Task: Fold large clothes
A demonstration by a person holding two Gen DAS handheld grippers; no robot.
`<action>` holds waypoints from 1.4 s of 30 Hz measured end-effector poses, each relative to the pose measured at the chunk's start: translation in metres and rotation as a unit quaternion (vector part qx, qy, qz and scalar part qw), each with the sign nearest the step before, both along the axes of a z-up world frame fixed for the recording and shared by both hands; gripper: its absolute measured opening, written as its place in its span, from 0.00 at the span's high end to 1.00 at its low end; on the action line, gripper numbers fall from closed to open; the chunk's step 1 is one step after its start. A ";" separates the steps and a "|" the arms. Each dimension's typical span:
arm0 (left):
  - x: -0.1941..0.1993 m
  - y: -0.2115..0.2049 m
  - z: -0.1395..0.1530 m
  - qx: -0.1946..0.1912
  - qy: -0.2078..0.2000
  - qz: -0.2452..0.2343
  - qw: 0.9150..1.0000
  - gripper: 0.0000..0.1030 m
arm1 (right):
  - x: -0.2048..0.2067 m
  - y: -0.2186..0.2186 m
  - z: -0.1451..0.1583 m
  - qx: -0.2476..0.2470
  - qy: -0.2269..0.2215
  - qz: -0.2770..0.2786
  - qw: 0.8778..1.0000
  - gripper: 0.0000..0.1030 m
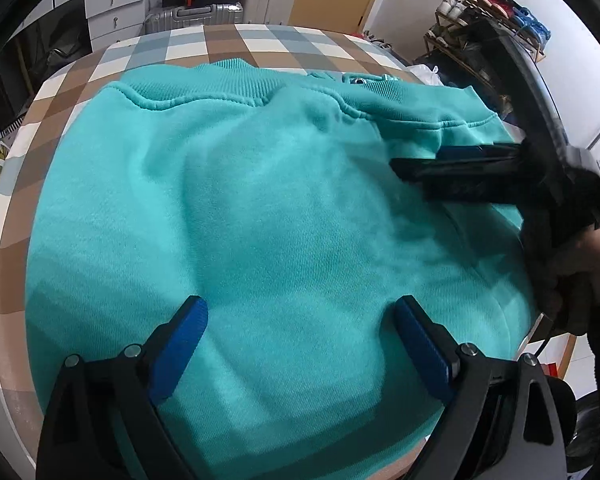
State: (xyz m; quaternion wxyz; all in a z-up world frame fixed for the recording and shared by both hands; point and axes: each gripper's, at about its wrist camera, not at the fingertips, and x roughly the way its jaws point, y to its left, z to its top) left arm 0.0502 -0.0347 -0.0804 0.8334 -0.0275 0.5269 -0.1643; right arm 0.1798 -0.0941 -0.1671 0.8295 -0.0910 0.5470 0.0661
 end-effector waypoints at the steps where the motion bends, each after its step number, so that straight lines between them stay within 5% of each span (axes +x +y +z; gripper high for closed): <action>1: 0.000 0.000 0.000 0.000 0.000 0.000 1.000 0.11 | 0.000 0.012 -0.002 -0.036 -0.003 0.013 0.999 0.29; 5: 0.003 -0.002 0.002 -0.005 0.008 -0.006 1.000 0.11 | -0.001 0.003 0.010 -0.005 0.014 -0.017 1.000 0.30; 8: -0.002 -0.001 0.008 0.012 -0.004 -0.032 0.999 0.11 | -0.033 -0.019 0.037 0.079 -0.013 -0.052 0.995 0.47; 11: -0.008 0.003 0.023 0.034 -0.044 -0.042 0.998 0.11 | -0.087 -0.033 0.062 0.185 -0.084 -0.076 0.976 0.44; 14: -0.009 0.013 0.049 -0.031 -0.074 -0.023 0.997 0.11 | -0.135 -0.039 0.067 0.225 -0.161 -0.093 0.956 0.26; 16: -0.003 0.009 0.066 -0.039 -0.073 -0.029 0.996 0.11 | -0.165 -0.049 0.056 0.230 -0.207 -0.131 0.942 0.17; 18: 0.008 -0.003 0.079 -0.020 -0.079 -0.033 0.996 0.11 | -0.162 -0.057 0.054 0.245 -0.172 -0.157 0.941 0.16; 19: 0.021 -0.012 0.080 0.000 -0.076 -0.035 0.997 0.11 | -0.164 -0.064 0.056 0.287 -0.182 -0.144 0.929 0.16; 23: 0.078 -0.038 0.056 0.021 -0.006 -0.048 0.999 0.11 | -0.158 -0.071 0.063 0.249 -0.207 -0.155 0.933 0.14; 27: 0.122 -0.036 -0.005 0.054 0.088 -0.012 0.995 0.11 | -0.156 -0.081 0.058 0.280 -0.190 -0.161 0.927 0.14; 29: 0.128 -0.035 -0.014 0.040 0.076 0.000 0.996 0.02 | -0.157 -0.084 0.056 0.285 -0.188 -0.156 0.927 0.14; 33: 0.126 -0.046 -0.011 0.081 0.082 0.005 0.993 0.01 | -0.155 -0.084 0.057 0.275 -0.196 -0.143 0.930 0.14; 38: 0.073 -0.026 0.045 0.031 0.059 -0.018 0.998 0.07 | -0.159 -0.088 0.054 0.285 -0.183 -0.148 0.929 0.14; 42: 0.024 -0.019 0.058 0.007 0.041 -0.071 0.997 0.07 | -0.161 -0.088 0.056 0.294 -0.191 -0.149 0.925 0.14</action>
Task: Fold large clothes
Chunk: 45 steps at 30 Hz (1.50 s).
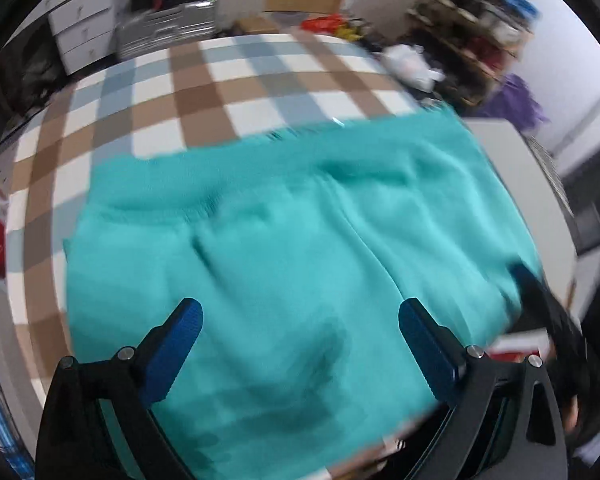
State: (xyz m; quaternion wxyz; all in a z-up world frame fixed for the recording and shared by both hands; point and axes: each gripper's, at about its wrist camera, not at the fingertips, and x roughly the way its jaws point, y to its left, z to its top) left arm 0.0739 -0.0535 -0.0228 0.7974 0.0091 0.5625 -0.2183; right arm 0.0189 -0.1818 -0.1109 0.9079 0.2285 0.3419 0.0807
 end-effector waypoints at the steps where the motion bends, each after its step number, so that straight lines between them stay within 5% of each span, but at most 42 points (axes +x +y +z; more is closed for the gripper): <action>1: -0.004 0.000 -0.009 -0.007 0.013 -0.009 1.000 0.07 | -0.001 0.001 0.000 0.001 -0.002 0.000 1.000 0.14; 4: 0.012 -0.001 -0.067 -0.038 0.103 -0.012 0.994 0.08 | 0.000 0.009 0.000 -0.007 0.001 0.009 1.000 0.15; 7: 0.023 0.003 -0.068 -0.065 0.113 0.022 0.991 0.04 | 0.001 0.014 0.001 -0.025 0.001 0.013 1.000 0.15; 10: 0.021 -0.002 -0.042 -0.053 0.122 0.032 0.991 0.21 | 0.001 0.009 -0.002 -0.029 0.004 -0.005 1.000 0.15; 16: 0.004 -0.032 0.042 -0.139 0.032 -0.049 0.989 0.20 | -0.004 -0.026 -0.008 0.043 0.007 -0.063 0.997 0.14; 18: 0.015 -0.041 0.025 -0.132 0.044 -0.040 0.989 0.20 | -0.005 -0.032 -0.007 0.046 0.005 -0.077 0.996 0.14; 21: 0.030 -0.038 -0.054 -0.136 0.149 -0.007 0.979 0.21 | -0.005 -0.035 -0.008 0.042 0.009 -0.082 0.996 0.15; 25: 0.029 -0.027 -0.072 -0.195 0.120 0.008 0.973 0.21 | -0.005 -0.034 -0.008 0.038 0.013 -0.081 0.996 0.14; 30: 0.018 -0.012 -0.033 -0.191 0.145 0.039 0.970 0.25 | 0.004 -0.023 -0.011 0.023 0.028 -0.046 0.998 0.15; 33: -0.018 0.002 0.001 -0.111 0.061 0.023 0.992 0.23 | 0.001 -0.012 -0.009 0.020 0.019 -0.007 1.000 0.14; 35: -0.035 0.015 -0.006 -0.054 0.031 0.032 0.998 0.21 | 0.000 0.001 -0.006 0.014 0.013 0.035 0.999 0.16; 37: -0.035 0.027 -0.042 -0.026 0.059 0.050 0.997 0.21 | 0.001 0.017 -0.006 -0.004 0.012 0.074 0.997 0.17; 38: -0.029 0.038 -0.061 -0.035 0.082 0.061 0.994 0.21 | 0.003 0.027 -0.010 -0.020 0.024 0.095 0.995 0.24; 39: -0.030 0.046 -0.072 -0.086 0.069 0.061 0.992 0.19 | 0.007 0.035 -0.015 -0.036 0.043 0.103 0.993 0.41; 41: -0.033 0.048 -0.072 -0.100 0.054 0.055 0.992 0.17 | 0.017 0.047 -0.035 -0.091 0.099 0.096 0.986 0.55; 45: -0.034 0.045 -0.053 -0.104 0.049 0.069 0.991 0.17 | 0.017 0.051 -0.039 -0.121 0.103 0.113 0.981 0.55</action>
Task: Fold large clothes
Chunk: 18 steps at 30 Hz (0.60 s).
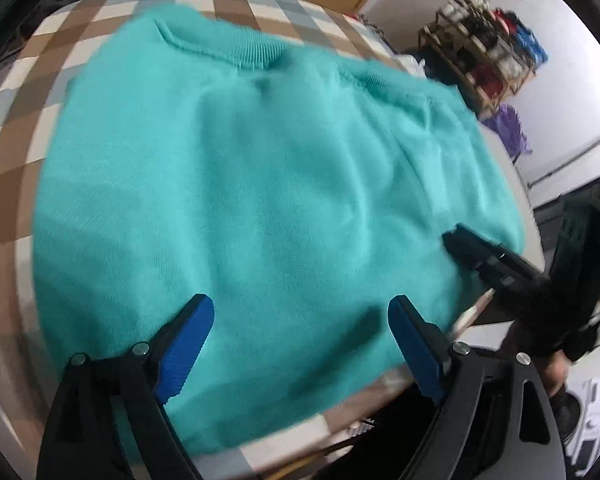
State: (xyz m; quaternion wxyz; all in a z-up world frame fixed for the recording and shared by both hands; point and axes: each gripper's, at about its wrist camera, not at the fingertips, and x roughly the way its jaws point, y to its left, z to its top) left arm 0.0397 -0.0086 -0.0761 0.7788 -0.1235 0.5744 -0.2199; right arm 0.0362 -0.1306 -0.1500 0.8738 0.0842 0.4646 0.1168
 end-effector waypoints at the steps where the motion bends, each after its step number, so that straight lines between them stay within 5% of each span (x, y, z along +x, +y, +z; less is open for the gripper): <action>1: -0.002 0.000 0.007 -0.006 -0.013 -0.004 1.000 0.17 | -0.002 0.002 0.004 -0.019 -0.002 0.016 1.000 0.55; 2: -0.005 0.000 0.012 0.000 -0.035 -0.010 0.999 0.16 | -0.004 0.003 0.010 -0.028 -0.003 0.029 0.999 0.56; 5: -0.004 -0.008 -0.006 0.058 -0.052 -0.025 0.997 0.16 | -0.014 -0.003 0.035 -0.060 -0.016 0.062 0.996 0.79; 9: -0.006 -0.002 -0.017 0.061 -0.078 -0.045 0.994 0.11 | -0.006 -0.006 0.014 -0.127 0.039 0.072 0.988 0.79; 11: -0.004 -0.001 0.000 0.047 -0.083 -0.044 0.994 0.11 | 0.000 -0.012 -0.011 -0.112 0.062 0.086 0.988 0.81; 14: 0.004 0.020 0.038 -0.015 -0.127 -0.025 0.991 0.10 | 0.013 -0.021 0.003 -0.072 0.096 0.104 0.987 0.86; 16: 0.028 0.024 0.053 0.007 -0.143 -0.004 0.990 0.10 | 0.025 -0.037 0.031 -0.031 0.058 0.092 0.994 0.89; 18: 0.064 0.026 0.048 0.043 -0.132 0.031 0.990 0.10 | 0.045 -0.048 0.046 -0.043 0.034 0.058 0.997 0.85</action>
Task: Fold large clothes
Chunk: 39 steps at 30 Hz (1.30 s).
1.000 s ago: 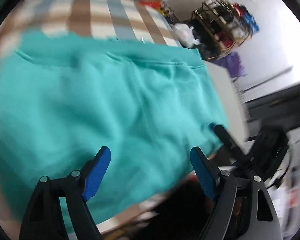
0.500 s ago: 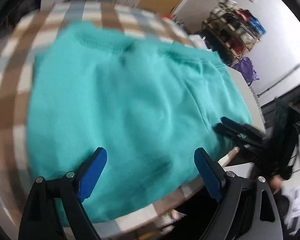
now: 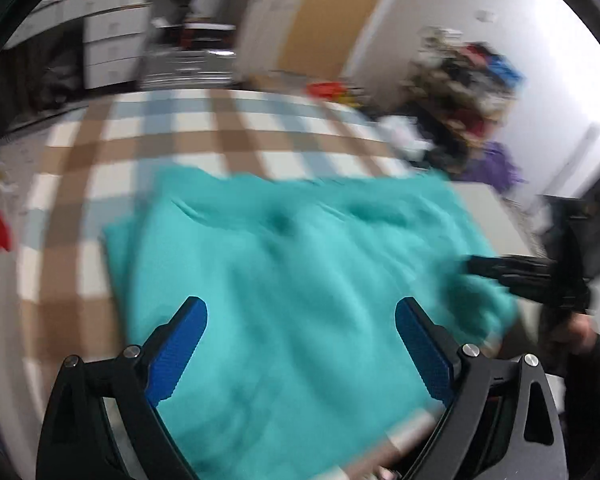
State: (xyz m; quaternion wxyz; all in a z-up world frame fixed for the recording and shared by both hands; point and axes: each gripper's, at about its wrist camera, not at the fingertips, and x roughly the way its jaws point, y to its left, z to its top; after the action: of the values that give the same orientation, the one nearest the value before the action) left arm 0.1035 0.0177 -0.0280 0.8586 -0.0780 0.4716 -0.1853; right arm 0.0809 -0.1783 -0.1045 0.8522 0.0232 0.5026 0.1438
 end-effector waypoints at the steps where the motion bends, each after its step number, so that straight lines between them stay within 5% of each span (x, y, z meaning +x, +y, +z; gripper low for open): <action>1: 0.014 0.005 -0.008 -0.006 0.017 0.016 1.000 0.10 | 0.019 -0.006 0.004 -0.002 0.002 -0.012 1.000 0.85; 4: 0.048 0.026 -0.059 -0.045 0.103 0.064 0.992 0.10 | 0.065 -0.015 0.005 -0.022 0.005 -0.051 0.998 0.85; 6: 0.053 0.019 -0.067 -0.020 0.085 0.052 0.995 0.10 | 0.088 -0.023 -0.001 -0.038 0.005 -0.065 0.997 0.85; 9: 0.054 0.002 -0.068 0.035 0.074 0.034 0.996 0.10 | 0.126 -0.028 -0.044 -0.050 0.067 -0.075 0.994 0.88; 12: 0.053 -0.006 -0.068 0.068 0.066 0.032 0.995 0.09 | 0.128 -0.032 -0.049 -0.040 0.064 -0.069 0.995 0.88; 16: 0.032 0.009 -0.045 0.039 0.070 0.040 0.996 0.09 | 0.106 -0.046 -0.019 -0.027 0.051 -0.071 0.996 0.84; 20: -0.009 -0.006 -0.017 -0.001 0.036 -0.016 0.999 0.09 | 0.056 -0.052 0.007 -0.016 0.029 -0.046 0.998 0.81; 23: -0.019 -0.035 -0.026 0.032 0.043 -0.051 0.997 0.09 | 0.023 -0.048 0.001 -0.029 0.034 -0.023 0.999 0.78; 26: -0.012 -0.055 -0.064 0.097 0.089 -0.065 0.989 0.08 | 0.018 -0.050 -0.033 -0.069 0.053 -0.030 0.996 0.74; 30: -0.007 -0.055 -0.075 0.103 0.071 -0.060 0.990 0.03 | 0.014 -0.043 -0.049 -0.098 -0.022 -0.022 0.995 0.76; 33: -0.008 -0.050 -0.072 0.097 0.071 -0.055 0.991 0.03 | 0.015 -0.026 -0.032 -0.143 -0.004 -0.022 0.989 0.76; 36: -0.009 -0.045 -0.074 0.094 0.067 -0.055 0.992 0.03 | 0.002 -0.016 -0.001 -0.077 -0.021 -0.007 0.997 0.76; 39: -0.018 -0.047 -0.071 0.099 0.057 -0.060 0.992 0.03 | -0.011 0.016 -0.002 -0.054 -0.002 0.041 0.998 0.77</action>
State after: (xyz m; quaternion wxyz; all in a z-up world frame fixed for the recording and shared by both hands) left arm 0.0856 -0.0293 -0.0992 0.8213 0.0252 0.5394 -0.1842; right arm 0.0700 -0.1625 -0.1069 0.8465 -0.0434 0.5087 0.1509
